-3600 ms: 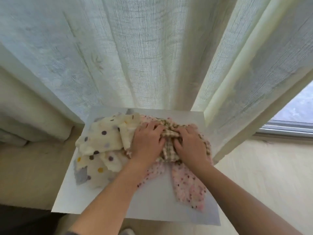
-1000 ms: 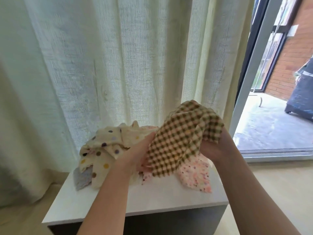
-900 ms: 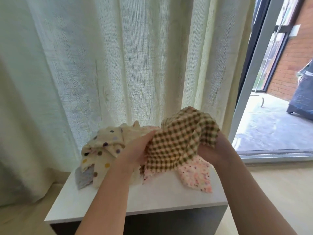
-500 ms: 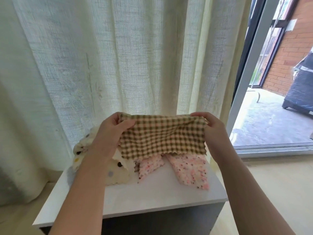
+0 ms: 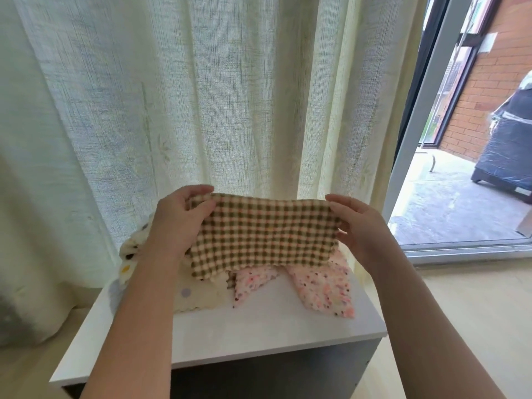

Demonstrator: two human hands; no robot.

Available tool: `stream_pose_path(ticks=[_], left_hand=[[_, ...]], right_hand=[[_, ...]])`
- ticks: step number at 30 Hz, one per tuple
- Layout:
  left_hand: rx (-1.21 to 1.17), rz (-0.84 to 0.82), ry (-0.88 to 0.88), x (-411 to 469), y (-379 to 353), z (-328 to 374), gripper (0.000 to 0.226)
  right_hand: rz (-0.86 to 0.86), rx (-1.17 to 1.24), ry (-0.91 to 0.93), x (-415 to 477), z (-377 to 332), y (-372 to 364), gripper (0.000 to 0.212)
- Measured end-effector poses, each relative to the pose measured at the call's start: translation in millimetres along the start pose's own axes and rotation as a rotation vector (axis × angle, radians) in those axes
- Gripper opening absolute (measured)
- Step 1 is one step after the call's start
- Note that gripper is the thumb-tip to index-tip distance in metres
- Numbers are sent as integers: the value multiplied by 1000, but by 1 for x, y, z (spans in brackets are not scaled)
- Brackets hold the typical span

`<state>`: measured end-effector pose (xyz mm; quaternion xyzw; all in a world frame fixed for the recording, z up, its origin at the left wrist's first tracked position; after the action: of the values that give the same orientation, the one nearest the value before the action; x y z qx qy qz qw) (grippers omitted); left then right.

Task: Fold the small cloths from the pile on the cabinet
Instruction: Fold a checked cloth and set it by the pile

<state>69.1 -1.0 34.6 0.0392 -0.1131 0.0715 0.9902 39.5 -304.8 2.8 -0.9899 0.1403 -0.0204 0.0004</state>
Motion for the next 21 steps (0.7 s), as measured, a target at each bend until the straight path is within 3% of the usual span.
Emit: stream_pose_path(ticks=[8,13,16,21], left_hand=[[320,128,-193,-6,11,19,12],[357,146,-309,-10,10,31,23],[236,108,-286,-14,4,36,26],[181,-26,-315,-30,-26,54,18]], right_hand=[[109,-314,235,-10,-19,11,13],[249,-538,306,-11,-28,16,8],[168,-623,319,-12,-29,8,13],[-213,-632,402,-29,-32,-46,54]])
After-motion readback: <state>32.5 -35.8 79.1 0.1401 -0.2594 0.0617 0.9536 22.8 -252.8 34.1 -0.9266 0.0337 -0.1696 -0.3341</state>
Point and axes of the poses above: each hand's wrist, its own x-axis towards the middle knuckle, its own y-axis out of the back of the hand, z = x × y, the point moved 8 cm from there along x, towards the middle knuckle, and after that the axes turned 6 degrees about -x, right-handed, at the moved point
